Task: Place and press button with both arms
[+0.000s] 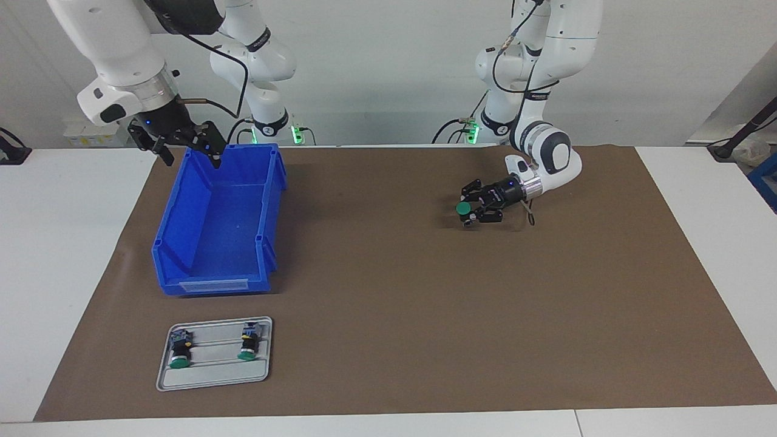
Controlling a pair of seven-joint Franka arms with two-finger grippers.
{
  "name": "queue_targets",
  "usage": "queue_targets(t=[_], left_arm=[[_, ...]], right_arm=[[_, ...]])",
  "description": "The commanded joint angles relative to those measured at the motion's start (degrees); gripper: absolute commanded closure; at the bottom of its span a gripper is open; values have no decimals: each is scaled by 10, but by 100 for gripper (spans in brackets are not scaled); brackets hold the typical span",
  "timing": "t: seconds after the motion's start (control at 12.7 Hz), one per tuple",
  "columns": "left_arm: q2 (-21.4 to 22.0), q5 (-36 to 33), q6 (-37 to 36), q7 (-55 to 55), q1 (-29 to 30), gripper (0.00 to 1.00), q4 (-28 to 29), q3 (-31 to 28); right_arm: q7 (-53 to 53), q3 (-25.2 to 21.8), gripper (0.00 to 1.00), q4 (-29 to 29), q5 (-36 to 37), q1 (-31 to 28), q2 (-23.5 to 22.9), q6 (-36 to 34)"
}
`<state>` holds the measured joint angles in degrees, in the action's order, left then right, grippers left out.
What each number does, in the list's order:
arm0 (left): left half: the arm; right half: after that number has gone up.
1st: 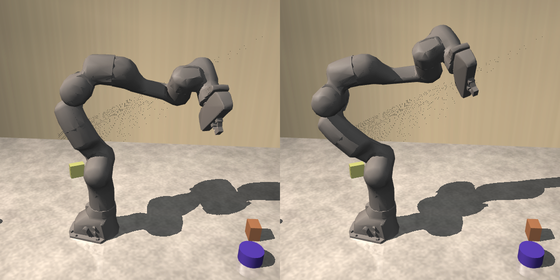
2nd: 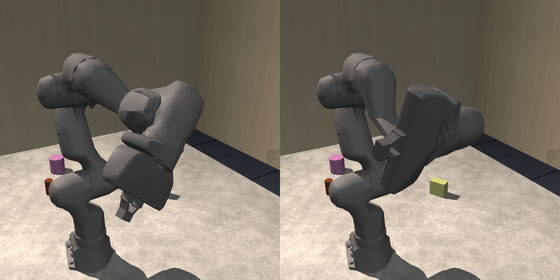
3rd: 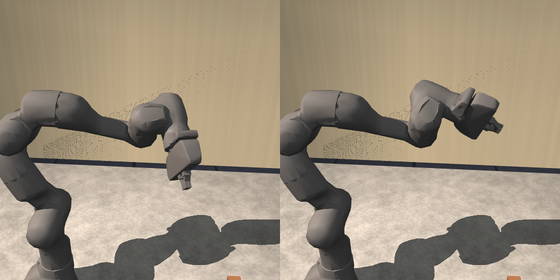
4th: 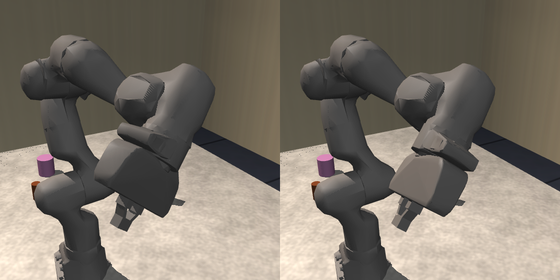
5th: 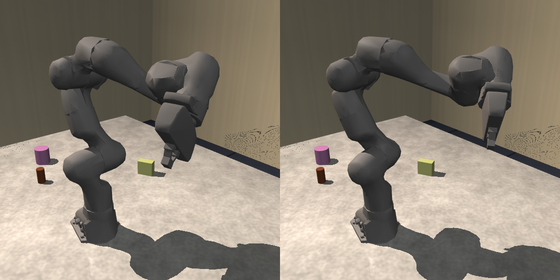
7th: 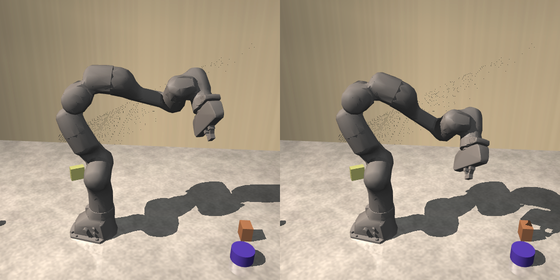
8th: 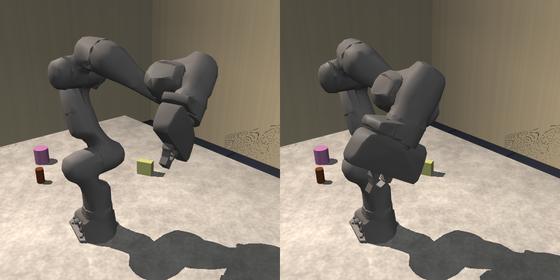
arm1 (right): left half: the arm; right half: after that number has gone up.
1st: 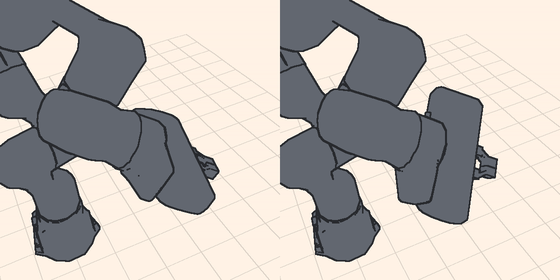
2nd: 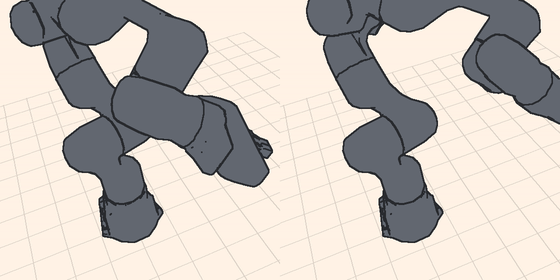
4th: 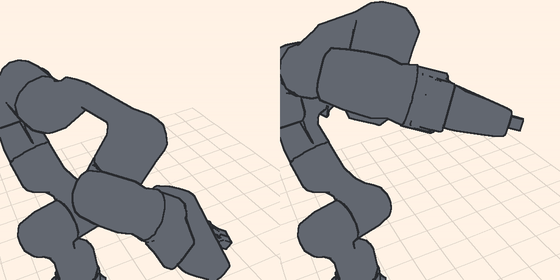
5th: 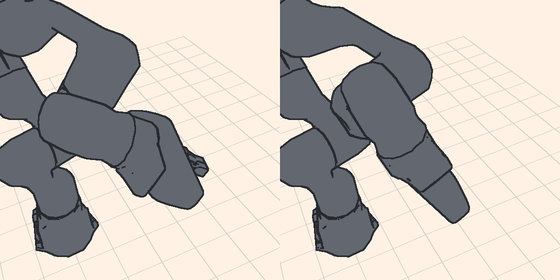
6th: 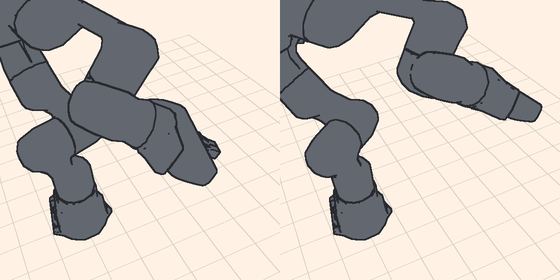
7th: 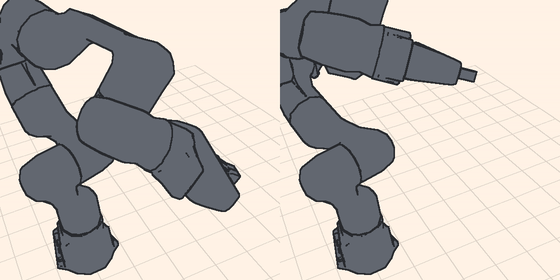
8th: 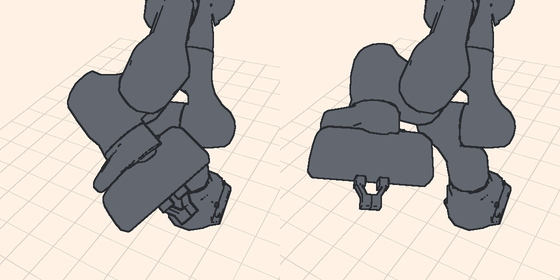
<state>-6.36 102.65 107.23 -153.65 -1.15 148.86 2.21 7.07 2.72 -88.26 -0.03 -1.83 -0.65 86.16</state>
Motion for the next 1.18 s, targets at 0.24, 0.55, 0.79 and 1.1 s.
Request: queue_targets(t=[0.24, 0.55, 0.79, 1.1], left_arm=[[1, 16, -42, -26, 1, 79, 14, 2], [-1, 79, -27, -26, -57, 77, 18, 3], [-5, 192, -4, -27, -125, 73, 7, 3], [-16, 194, 45, -30, -154, 70, -5, 3]], right_arm=[[-13, 3, 0, -12, -13, -5, 11, 2], [-13, 3, 0, -12, -14, -5, 11, 2], [-13, 3, 0, -12, -13, -5, 11, 2], [-13, 3, 0, -12, -14, -5, 11, 2]])
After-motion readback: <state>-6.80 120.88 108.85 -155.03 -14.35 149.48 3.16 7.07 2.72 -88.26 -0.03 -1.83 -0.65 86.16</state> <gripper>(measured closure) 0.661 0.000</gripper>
